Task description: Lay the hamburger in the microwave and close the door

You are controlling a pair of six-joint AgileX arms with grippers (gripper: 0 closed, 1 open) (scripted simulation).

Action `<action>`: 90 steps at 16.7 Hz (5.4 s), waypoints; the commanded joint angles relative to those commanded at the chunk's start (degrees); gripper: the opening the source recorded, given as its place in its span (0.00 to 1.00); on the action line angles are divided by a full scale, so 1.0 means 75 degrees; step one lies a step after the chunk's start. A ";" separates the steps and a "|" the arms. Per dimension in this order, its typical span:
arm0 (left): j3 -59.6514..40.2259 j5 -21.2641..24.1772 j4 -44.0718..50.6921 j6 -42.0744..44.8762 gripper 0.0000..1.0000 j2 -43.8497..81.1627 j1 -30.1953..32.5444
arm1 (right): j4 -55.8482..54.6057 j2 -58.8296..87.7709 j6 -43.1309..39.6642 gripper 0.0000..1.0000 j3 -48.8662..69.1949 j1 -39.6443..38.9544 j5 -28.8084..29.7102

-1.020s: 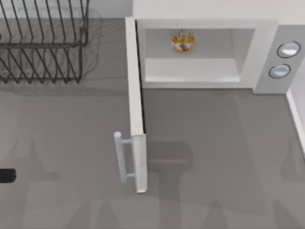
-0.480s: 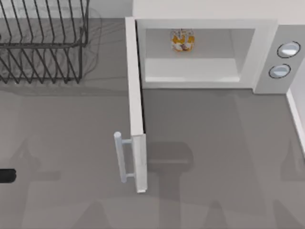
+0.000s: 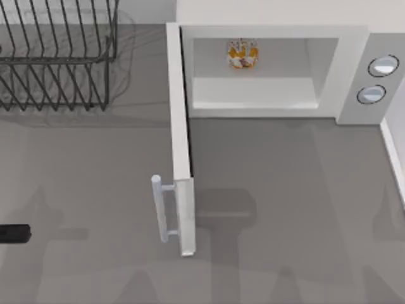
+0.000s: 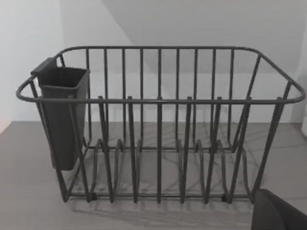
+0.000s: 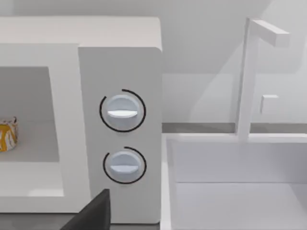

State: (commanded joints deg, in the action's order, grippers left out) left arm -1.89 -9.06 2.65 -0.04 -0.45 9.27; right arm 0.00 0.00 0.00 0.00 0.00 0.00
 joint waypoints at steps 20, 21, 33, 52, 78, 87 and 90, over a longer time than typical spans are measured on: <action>-0.1021 -0.2939 0.0743 0.0000 0.00 0.0273 0.2908 | 0.0000 0.0000 0.0000 1.00 0.0000 0.0000 0.0000; -0.1021 -0.2939 0.0743 0.0000 0.00 0.0273 0.2908 | 0.0000 0.0000 0.0000 1.00 0.0000 0.0000 0.0000; -0.1800 -0.5053 0.0013 0.0023 0.00 0.1743 0.5019 | 0.0000 0.0000 0.0000 1.00 0.0000 0.0000 0.0000; -0.5397 -0.2495 0.3572 -0.3138 0.00 0.7884 0.3987 | 0.0000 0.0000 0.0000 1.00 0.0000 0.0000 0.0000; -0.3778 -0.2011 0.0407 -0.3568 0.00 0.9535 0.3928 | 0.0000 0.0000 0.0000 1.00 0.0000 0.0000 0.0000; -0.5790 -0.3306 0.0991 -0.5351 0.00 1.1861 0.5999 | 0.0000 0.0000 0.0000 1.00 0.0000 0.0000 0.0000; -0.5900 -0.3401 0.1019 -0.5459 0.00 1.1973 0.6106 | 0.0000 0.0000 0.0000 1.00 0.0000 0.0000 0.0000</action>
State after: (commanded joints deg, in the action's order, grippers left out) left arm -46.14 -34.58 10.29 -40.98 89.35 55.07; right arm 0.00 0.00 0.00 0.00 0.00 0.00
